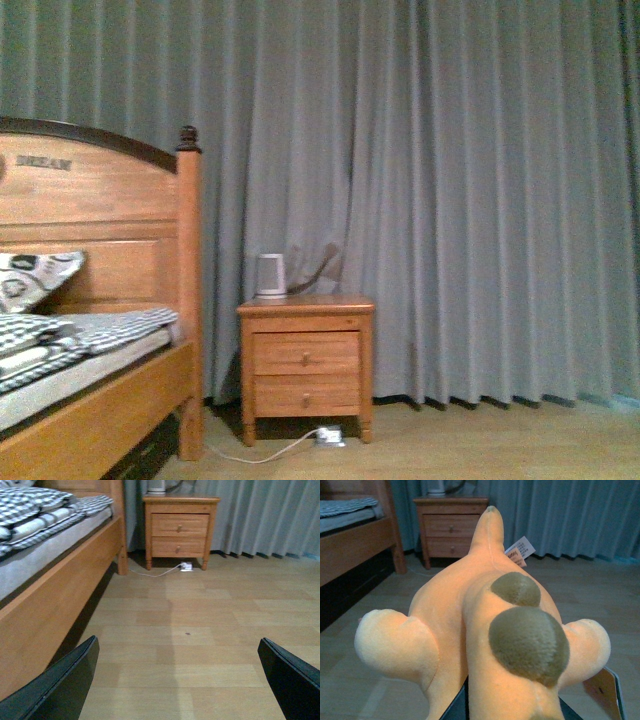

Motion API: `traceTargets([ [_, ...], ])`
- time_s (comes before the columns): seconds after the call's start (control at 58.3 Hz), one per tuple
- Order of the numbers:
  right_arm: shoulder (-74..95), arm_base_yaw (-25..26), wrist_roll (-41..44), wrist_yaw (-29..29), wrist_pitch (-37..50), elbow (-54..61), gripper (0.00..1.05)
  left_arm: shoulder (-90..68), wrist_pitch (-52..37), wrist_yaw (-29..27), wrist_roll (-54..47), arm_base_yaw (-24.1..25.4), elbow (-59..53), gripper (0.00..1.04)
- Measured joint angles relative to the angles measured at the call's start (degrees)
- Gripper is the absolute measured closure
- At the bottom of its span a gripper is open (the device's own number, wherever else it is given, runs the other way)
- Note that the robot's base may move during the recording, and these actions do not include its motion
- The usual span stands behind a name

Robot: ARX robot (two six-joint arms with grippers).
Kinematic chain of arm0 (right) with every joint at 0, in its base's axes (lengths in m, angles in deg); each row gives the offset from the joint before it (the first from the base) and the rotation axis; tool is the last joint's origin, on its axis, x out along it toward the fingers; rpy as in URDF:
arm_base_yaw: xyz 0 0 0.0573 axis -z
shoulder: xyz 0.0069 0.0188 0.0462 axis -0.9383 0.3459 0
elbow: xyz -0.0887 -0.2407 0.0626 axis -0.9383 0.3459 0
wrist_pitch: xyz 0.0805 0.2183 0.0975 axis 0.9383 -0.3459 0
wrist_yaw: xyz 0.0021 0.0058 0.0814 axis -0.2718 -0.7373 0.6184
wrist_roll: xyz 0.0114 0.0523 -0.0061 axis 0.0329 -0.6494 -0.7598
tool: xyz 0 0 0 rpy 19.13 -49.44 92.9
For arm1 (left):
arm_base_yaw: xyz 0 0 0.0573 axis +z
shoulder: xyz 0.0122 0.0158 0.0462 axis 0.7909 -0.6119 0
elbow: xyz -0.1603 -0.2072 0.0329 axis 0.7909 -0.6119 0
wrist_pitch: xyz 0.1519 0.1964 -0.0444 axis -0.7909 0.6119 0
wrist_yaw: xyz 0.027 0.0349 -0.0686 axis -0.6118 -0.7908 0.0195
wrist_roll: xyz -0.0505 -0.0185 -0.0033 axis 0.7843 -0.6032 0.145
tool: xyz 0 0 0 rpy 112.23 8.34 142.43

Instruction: Put away toys

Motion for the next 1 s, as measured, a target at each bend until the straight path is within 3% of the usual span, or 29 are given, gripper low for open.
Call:
traceTargets([
  [0.995, -0.1, 0.1, 0.0, 0.2, 0.0, 0.0, 0.98, 0.0, 0.0, 0.0, 0.0, 0.0, 0.0, 0.06],
])
